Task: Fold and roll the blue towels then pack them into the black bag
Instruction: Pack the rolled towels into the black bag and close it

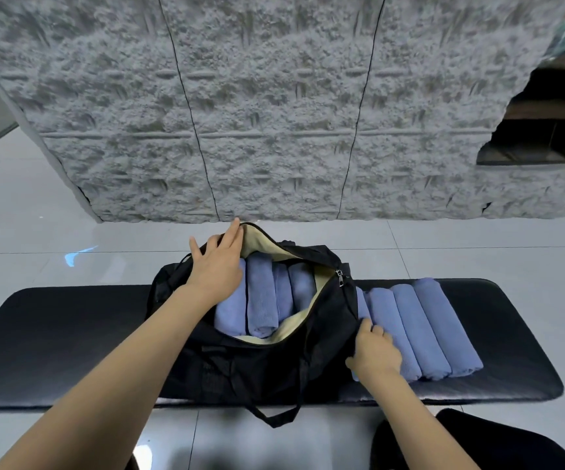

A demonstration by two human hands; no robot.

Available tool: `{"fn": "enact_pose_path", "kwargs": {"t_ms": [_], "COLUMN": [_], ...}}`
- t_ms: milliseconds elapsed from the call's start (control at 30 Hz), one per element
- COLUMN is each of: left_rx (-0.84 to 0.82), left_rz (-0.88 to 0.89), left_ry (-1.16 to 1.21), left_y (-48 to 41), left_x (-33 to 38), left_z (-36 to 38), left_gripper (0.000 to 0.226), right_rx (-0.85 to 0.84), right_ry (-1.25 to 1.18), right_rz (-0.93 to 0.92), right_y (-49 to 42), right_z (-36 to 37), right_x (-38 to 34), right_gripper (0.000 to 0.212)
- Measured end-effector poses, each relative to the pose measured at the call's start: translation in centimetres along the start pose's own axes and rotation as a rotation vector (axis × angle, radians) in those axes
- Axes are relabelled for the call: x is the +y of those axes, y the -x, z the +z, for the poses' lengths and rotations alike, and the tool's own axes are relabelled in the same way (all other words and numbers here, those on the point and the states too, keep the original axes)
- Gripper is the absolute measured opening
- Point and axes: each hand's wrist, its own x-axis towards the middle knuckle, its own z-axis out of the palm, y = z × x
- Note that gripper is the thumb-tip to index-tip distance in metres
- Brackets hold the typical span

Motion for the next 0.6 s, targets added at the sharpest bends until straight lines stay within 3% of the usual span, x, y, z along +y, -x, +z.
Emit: {"fn": "enact_pose_path", "kwargs": {"t_ms": [100,267,333,400,433,467,533,600], "left_rx": [0.007,0.022,0.227,0.401,0.324,0.143,-0.152,-0.245], "left_rz": [0.003,-0.011,-0.019,0.061,0.119,0.163,0.171,0.048], "left_ry": [-0.014,-0.031,0.063,0.394,0.633,0.834,1.043,1.198], "left_y": [0.0,0.4,1.1,3.2,4.8,6.4,9.1,10.2], "left_x": [0.1,0.1,1.7,5.5,8.4,11.4,16.3,18.5], "left_z": [-0.3,-0.5,-0.4,0.0,0.1,0.6,1.6,2.8], "left_gripper": [0.073,0.069,0.058,0.041,0.034,0.030,0.033,0.033], "right_rx": [0.053,0.140,0.197,0.281,0.318,0.348,0.384,0.394], "right_ry": [0.036,-0.106,-0.236,-0.344,-0.369,-0.382,-0.389,-0.378], "right_rz": [0.041,0.048,0.070,0.088,0.084,0.075,0.041,0.032], "right_y": [0.3,0.7,1.3,2.5,3.3,4.1,5.9,7.5], "right_z": [1.4,0.8,0.0,-0.9,-1.4,-2.0,-3.1,-4.1], "right_x": [-0.6,0.0,0.4,0.7,0.6,0.3,-0.2,-0.6], "right_gripper": [0.090,0.077,0.075,0.077,0.078,0.079,0.077,0.075]}}
